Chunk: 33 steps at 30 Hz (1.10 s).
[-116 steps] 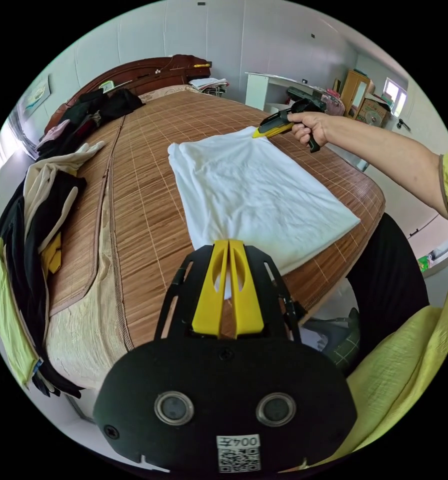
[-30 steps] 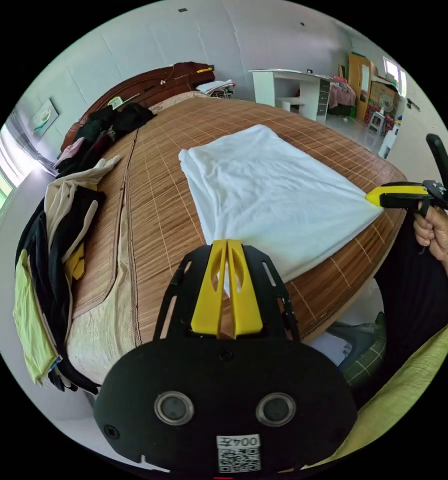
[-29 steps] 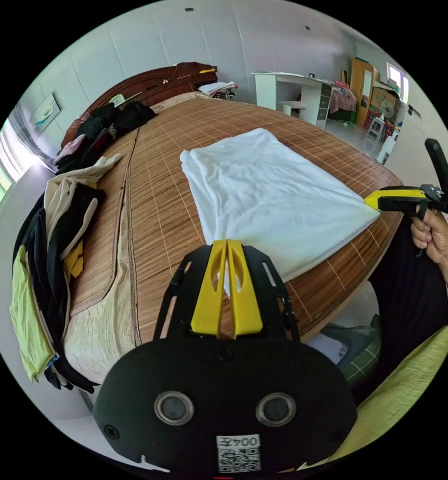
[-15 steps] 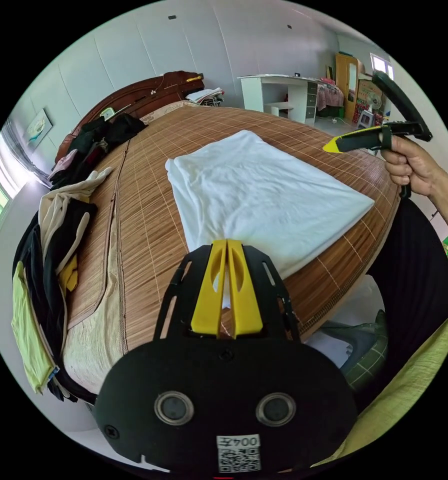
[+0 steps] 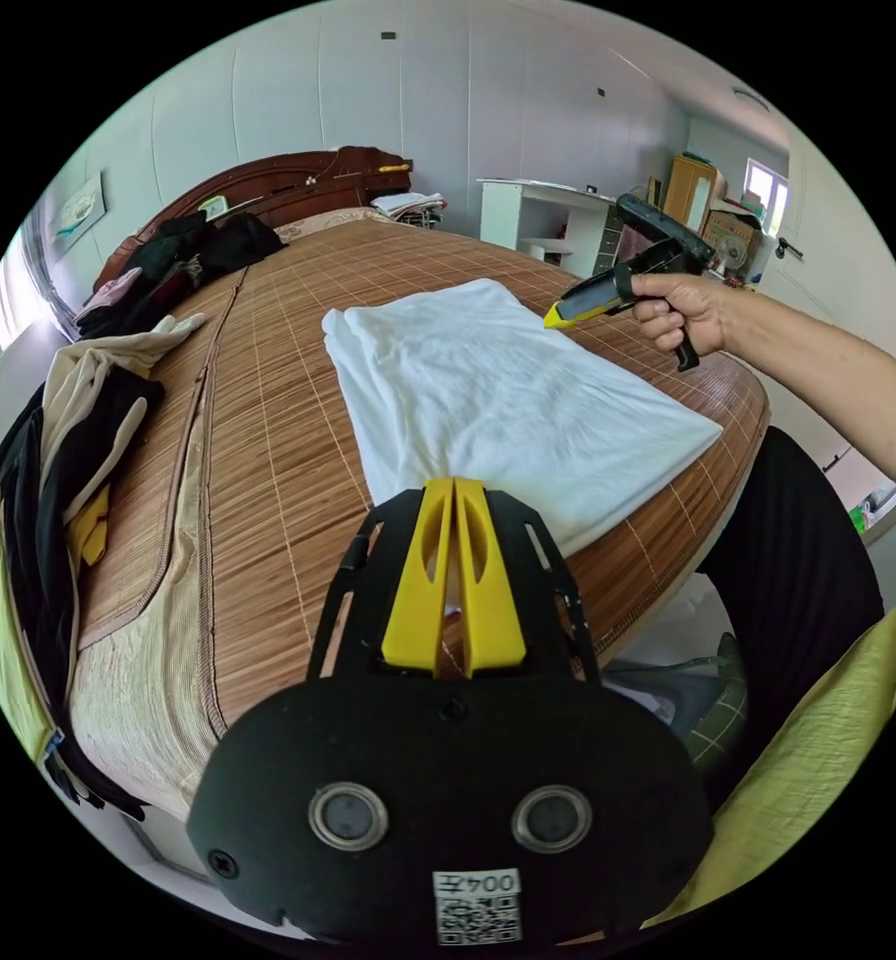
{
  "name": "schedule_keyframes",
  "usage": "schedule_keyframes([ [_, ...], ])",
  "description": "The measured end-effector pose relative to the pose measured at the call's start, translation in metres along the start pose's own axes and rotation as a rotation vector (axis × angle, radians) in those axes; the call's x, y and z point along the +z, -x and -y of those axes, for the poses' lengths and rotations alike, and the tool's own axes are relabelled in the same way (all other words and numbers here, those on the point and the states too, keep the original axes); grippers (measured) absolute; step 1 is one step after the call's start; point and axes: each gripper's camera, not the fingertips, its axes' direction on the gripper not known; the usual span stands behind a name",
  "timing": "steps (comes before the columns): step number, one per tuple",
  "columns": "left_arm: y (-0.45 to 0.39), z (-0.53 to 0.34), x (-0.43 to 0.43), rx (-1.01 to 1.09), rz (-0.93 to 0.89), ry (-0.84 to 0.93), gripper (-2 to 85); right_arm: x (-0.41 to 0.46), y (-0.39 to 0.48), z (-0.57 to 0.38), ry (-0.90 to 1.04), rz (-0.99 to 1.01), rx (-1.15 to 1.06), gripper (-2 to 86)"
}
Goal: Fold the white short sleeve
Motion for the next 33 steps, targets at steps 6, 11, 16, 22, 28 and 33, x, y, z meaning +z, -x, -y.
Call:
schedule_keyframes([
  [6, 0.007, -0.002, -0.004, -0.003, -0.008, -0.013, 0.3, -0.012, 0.011, 0.021, -0.002, 0.022, 0.026, -0.7],
  [11, 0.011, -0.002, -0.007, -0.004, -0.012, -0.013, 0.3, 0.025, 0.078, 0.063, 0.006, 0.134, -0.138, -0.7],
  [16, 0.016, -0.001, -0.011, -0.006, -0.016, -0.016, 0.3, 0.063, 0.122, 0.107, 0.005, 0.100, -0.195, -0.7],
  [22, 0.023, 0.000, -0.016, -0.010, -0.024, -0.020, 0.4, 0.110, 0.154, 0.147, 0.152, -0.052, -0.221, -0.7],
  [28, 0.032, 0.004, -0.021, -0.019, -0.038, -0.020, 0.4, 0.109, 0.182, 0.154, 0.247, -0.165, -0.301, 0.1],
  [33, 0.040, 0.009, -0.026, -0.020, -0.041, -0.020, 0.3, 0.055, 0.181, 0.135, 0.068, -0.069, -0.291, 0.2],
])
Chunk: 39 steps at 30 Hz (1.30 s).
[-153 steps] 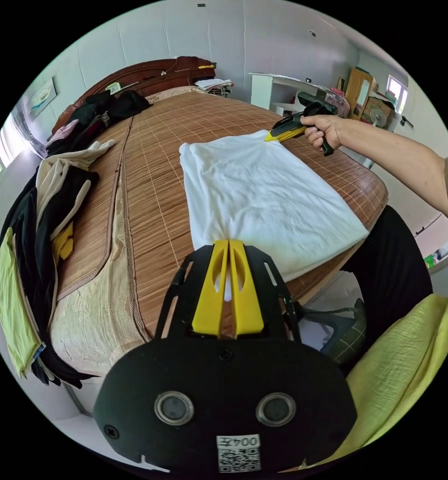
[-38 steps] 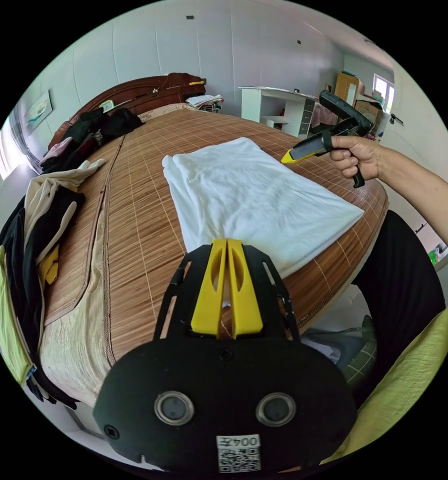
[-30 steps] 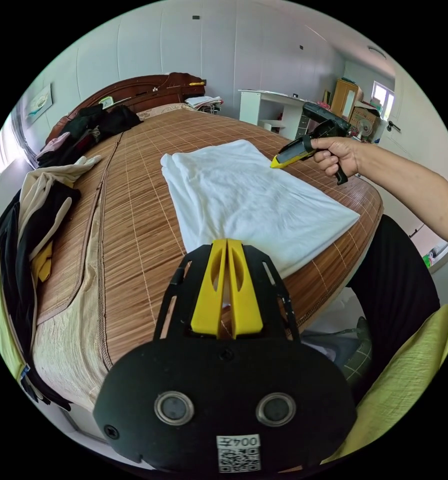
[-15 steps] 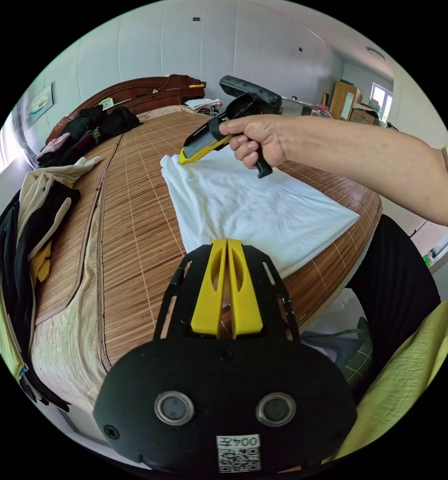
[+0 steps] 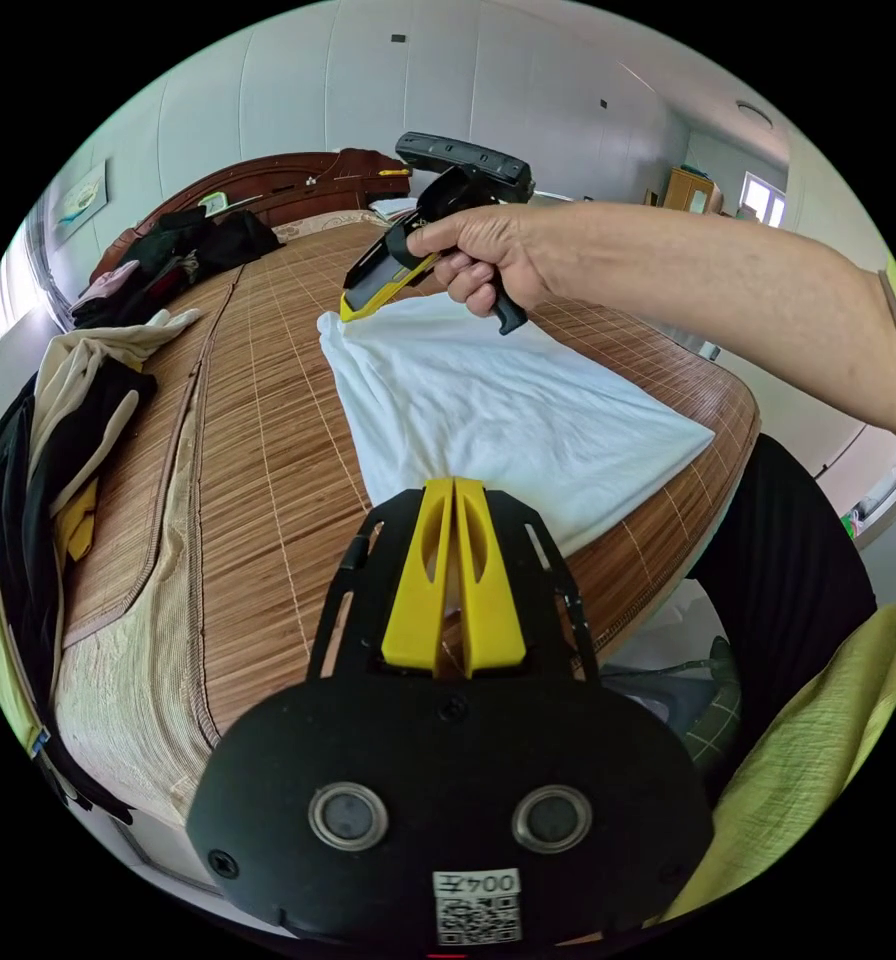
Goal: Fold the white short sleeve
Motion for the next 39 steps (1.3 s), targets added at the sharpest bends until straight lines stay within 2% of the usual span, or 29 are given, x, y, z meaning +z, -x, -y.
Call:
schedule_keyframes([
  [5, 0.011, 0.008, -0.007, -0.017, -0.020, 0.014, 0.3, -0.024, -0.001, -0.009, -0.105, -0.033, 0.023, 2.9],
  [12, 0.084, 0.058, -0.034, -0.192, -0.123, -0.042, 0.3, -0.037, -0.018, -0.015, -0.053, -0.067, 0.040, 4.6],
  [14, 0.107, 0.086, -0.024, -0.221, -0.193, 0.029, 0.2, -0.040, -0.024, -0.031, -0.054, -0.056, 0.052, 4.7],
  [16, 0.126, 0.106, -0.016, -0.277, -0.323, 0.193, 0.2, -0.042, -0.025, -0.044, -0.050, -0.030, 0.061, 4.7],
  [19, 0.126, 0.088, -0.020, -0.306, -0.385, 0.228, 0.2, -0.049, -0.024, -0.073, -0.015, 0.001, 0.088, 4.3],
  [23, 0.110, 0.047, -0.026, -0.297, -0.346, 0.226, 0.2, -0.081, -0.014, -0.137, -0.074, 0.096, 0.104, 3.4],
  [26, 0.117, 0.033, -0.035, -0.372, -0.372, 0.166, 0.3, -0.107, -0.001, -0.185, -0.096, 0.121, 0.126, 2.9],
  [28, 0.115, 0.028, -0.041, -0.335, -0.318, 0.165, 0.3, -0.120, 0.011, -0.216, -0.095, 0.122, 0.141, 2.6],
  [32, 0.110, 0.018, -0.045, -0.245, -0.260, 0.086, 0.3, -0.118, 0.041, -0.280, -0.011, 0.073, 0.156, 2.6],
  [34, 0.110, 0.025, -0.054, -0.241, -0.233, 0.103, 0.3, -0.114, 0.051, -0.301, 0.027, 0.027, 0.171, 3.5],
  [36, 0.099, 0.030, -0.070, -0.165, -0.147, 0.084, 0.3, -0.132, 0.073, -0.317, -0.048, 0.036, 0.135, 4.4],
  [39, 0.085, 0.024, -0.093, -0.100, -0.120, 0.047, 0.4, -0.156, 0.126, -0.332, -0.145, -0.002, 0.025, 5.5],
])
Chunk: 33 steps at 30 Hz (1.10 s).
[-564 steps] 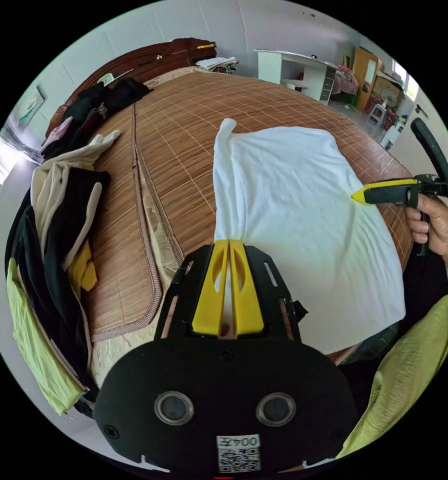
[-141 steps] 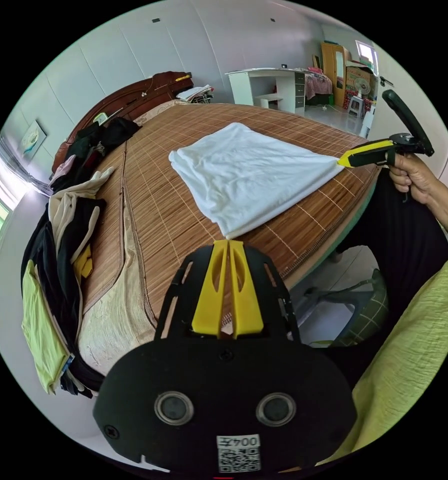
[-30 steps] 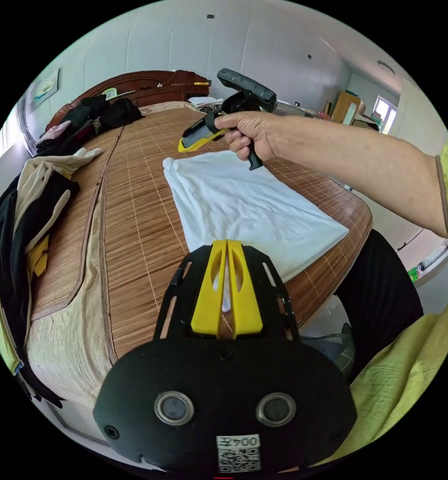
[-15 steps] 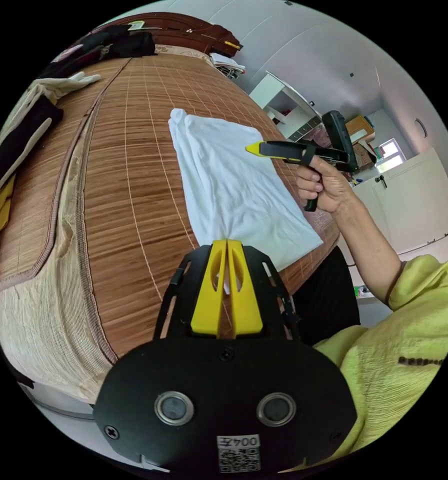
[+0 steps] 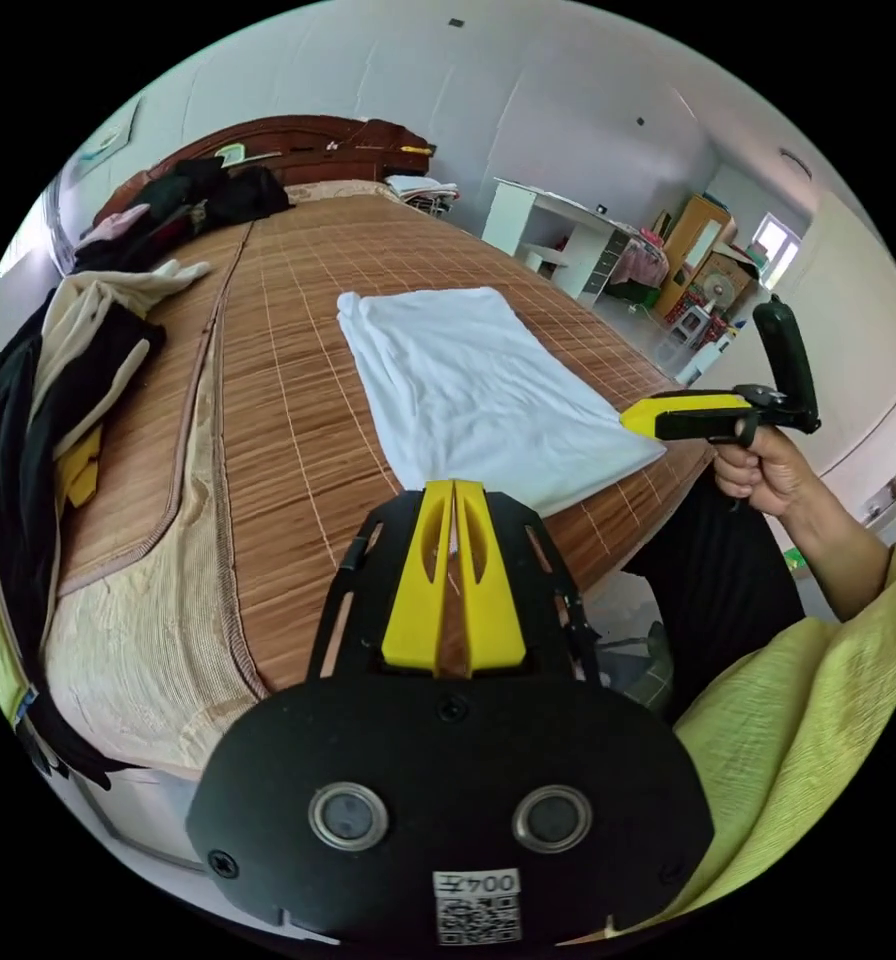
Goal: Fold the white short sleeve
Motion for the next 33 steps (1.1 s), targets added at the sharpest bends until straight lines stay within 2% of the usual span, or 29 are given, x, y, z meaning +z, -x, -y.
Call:
schedule_keyframes([
  [5, 0.003, -0.025, -0.016, -0.141, -0.045, 0.026, 0.7, 0.023, 0.114, 0.008, 0.037, -0.149, -0.324, 9.0],
  [8, 0.020, -0.039, -0.027, -0.312, -0.158, -0.011, 1.5, 0.048, 0.165, 0.017, 0.076, -0.259, -0.505, 9.9],
  [13, 0.062, -0.052, -0.027, -0.586, -0.454, -0.049, 3.7, 0.089, 0.205, 0.031, 0.212, -0.402, -0.701, 10.7],
  [17, 0.075, -0.053, -0.025, -0.599, -0.452, -0.012, 5.7, 0.085, 0.201, 0.050, 0.226, -0.340, -0.657, 4.8],
  [19, 0.072, -0.046, -0.028, -0.518, -0.362, 0.023, 6.4, 0.081, 0.193, 0.059, 0.236, -0.276, -0.598, 4.6],
  [23, 0.072, -0.037, -0.029, -0.462, -0.342, 0.057, 7.0, 0.080, 0.193, 0.063, 0.249, -0.244, -0.579, 7.8],
  [26, 0.081, -0.034, -0.030, -0.492, -0.389, 0.056, 7.3, 0.085, 0.208, 0.060, 0.255, -0.307, -0.659, 7.4],
  [29, 0.101, -0.034, -0.030, -0.608, -0.514, 0.021, 7.6, 0.090, 0.213, 0.061, 0.280, -0.362, -0.727, 3.9],
  [31, 0.119, -0.038, -0.029, -0.725, -0.653, -0.046, 7.9, 0.081, 0.210, 0.067, 0.281, -0.338, -0.702, 3.6],
  [33, 0.126, -0.034, -0.030, -0.756, -0.686, -0.073, 8.3, 0.065, 0.203, 0.075, 0.256, -0.315, -0.661, 3.5],
])
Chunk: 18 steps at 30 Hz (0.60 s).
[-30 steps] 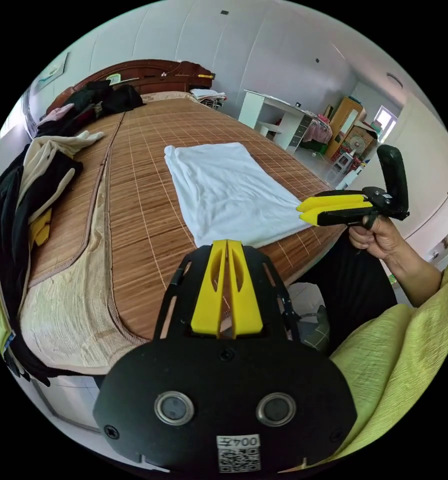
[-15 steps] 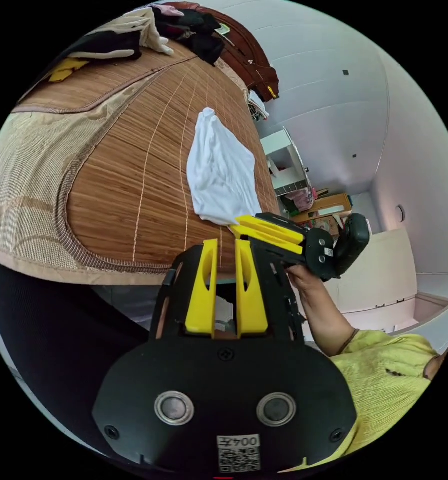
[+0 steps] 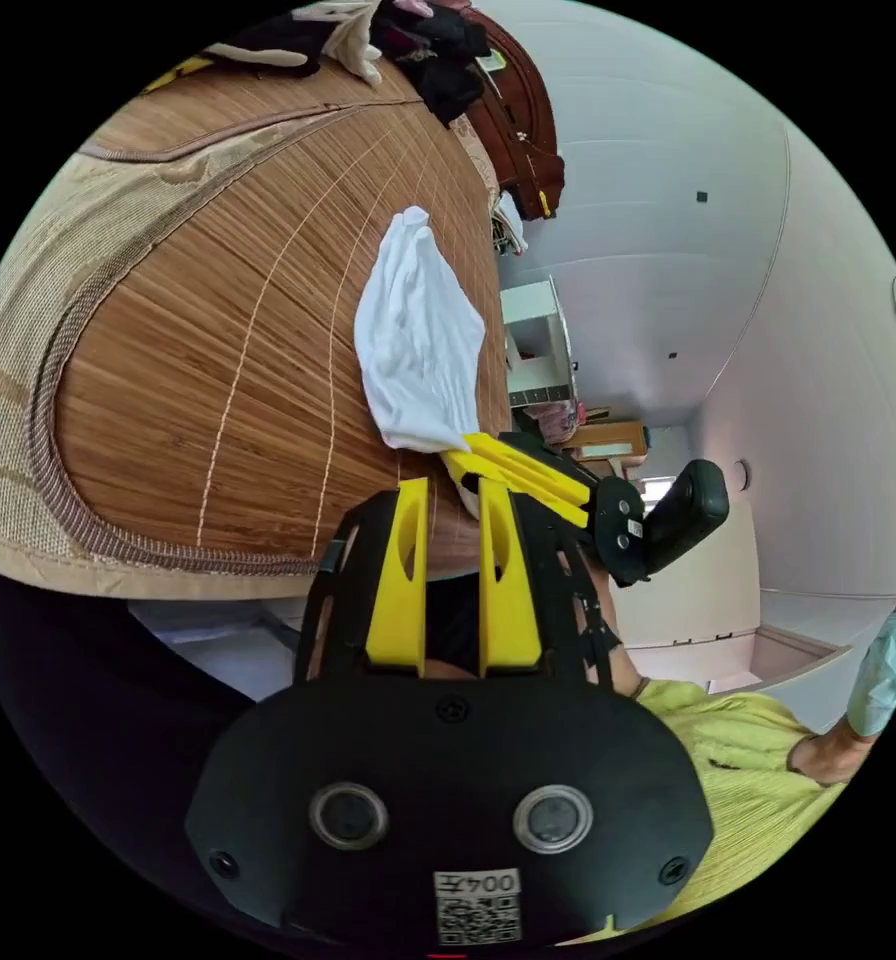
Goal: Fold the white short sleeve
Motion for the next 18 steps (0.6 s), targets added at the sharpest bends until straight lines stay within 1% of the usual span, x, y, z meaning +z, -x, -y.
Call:
schedule_keyframes([
  [5, -0.003, 0.018, 0.004, -0.064, -0.132, -0.030, 9.6, -0.024, -0.033, -0.018, -0.050, 0.055, 0.074, 3.3],
  [10, -0.017, 0.035, 0.014, -0.048, -0.065, -0.016, 11.5, -0.019, -0.039, -0.037, -0.060, 0.051, 0.080, 3.3],
  [16, -0.022, 0.037, 0.023, -0.068, -0.075, -0.055, 12.6, -0.018, -0.051, -0.063, -0.095, 0.034, 0.112, 3.5],
  [18, -0.024, 0.037, 0.027, -0.076, -0.058, -0.053, 12.4, -0.017, -0.060, -0.073, -0.105, 0.056, 0.135, 3.5],
])
